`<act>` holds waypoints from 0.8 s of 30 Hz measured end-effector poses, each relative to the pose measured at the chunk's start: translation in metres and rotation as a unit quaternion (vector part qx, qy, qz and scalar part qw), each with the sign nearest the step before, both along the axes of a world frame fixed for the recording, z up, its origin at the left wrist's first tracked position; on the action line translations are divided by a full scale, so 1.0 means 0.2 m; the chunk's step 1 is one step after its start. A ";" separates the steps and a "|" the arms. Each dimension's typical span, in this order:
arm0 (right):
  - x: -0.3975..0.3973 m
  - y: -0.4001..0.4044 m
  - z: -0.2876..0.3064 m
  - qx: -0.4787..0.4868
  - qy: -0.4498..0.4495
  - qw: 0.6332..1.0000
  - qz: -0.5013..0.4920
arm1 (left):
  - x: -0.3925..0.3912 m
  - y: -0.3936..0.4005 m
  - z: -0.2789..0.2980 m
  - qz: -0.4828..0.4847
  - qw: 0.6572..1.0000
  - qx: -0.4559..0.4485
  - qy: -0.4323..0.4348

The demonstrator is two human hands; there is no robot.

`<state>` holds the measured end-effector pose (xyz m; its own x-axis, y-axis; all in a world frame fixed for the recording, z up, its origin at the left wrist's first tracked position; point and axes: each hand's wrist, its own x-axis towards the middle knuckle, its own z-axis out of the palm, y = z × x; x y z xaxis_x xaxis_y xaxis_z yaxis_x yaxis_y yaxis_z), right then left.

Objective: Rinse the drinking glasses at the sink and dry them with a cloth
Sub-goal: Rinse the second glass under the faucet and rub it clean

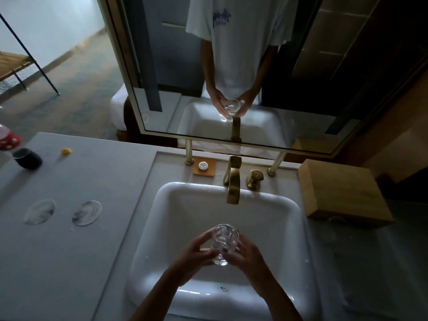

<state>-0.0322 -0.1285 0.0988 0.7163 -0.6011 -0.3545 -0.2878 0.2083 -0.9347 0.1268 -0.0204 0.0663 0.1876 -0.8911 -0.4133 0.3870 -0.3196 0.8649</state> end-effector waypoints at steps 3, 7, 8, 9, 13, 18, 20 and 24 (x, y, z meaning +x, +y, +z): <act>-0.02 0.00 0.04 -0.004 -0.003 1.000 -0.005 | -0.01 0.01 0.01 0.002 0.999 -0.002 -0.037; 0.02 -0.01 0.10 -0.030 -0.014 0.999 -0.002 | 0.00 0.00 0.03 0.044 0.996 -0.013 -0.076; 0.04 0.00 0.11 -0.039 -0.016 0.999 0.005 | 0.01 0.01 0.03 0.058 0.995 -0.016 -0.081; 0.06 0.00 0.11 -0.046 -0.017 0.999 0.013 | 0.01 0.02 0.03 0.066 0.994 -0.019 -0.082; 0.05 0.00 0.08 -0.049 -0.014 0.999 0.016 | -0.01 0.05 0.01 0.074 0.994 -0.025 -0.072; 0.09 -0.01 0.05 -0.033 -0.033 0.999 0.006 | 0.01 0.05 0.02 0.084 0.993 -0.033 -0.082; 0.12 0.00 0.02 0.000 -0.041 0.999 0.005 | 0.05 0.06 0.02 0.082 0.991 -0.023 -0.106; 0.15 0.03 -0.05 0.084 -0.043 0.995 -0.014 | 0.15 0.04 0.05 0.048 0.977 -0.024 -0.207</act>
